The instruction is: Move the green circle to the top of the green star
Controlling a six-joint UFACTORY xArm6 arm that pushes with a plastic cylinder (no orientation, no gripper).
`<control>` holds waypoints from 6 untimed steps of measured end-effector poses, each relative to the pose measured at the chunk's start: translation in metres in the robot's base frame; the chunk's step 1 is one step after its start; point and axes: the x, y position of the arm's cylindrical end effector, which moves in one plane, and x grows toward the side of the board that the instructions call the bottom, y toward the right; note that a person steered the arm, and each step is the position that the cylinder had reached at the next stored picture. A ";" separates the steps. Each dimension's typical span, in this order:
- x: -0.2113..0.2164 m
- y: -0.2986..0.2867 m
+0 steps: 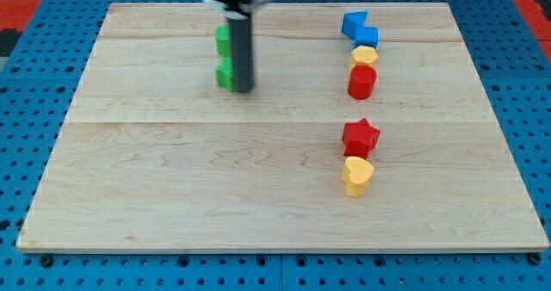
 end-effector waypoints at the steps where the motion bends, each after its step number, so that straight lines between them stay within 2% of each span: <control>1: -0.023 -0.026; 2: -0.004 -0.017; 3: -0.022 0.018; 4: -0.063 0.049; 5: -0.081 0.054; 6: -0.086 -0.008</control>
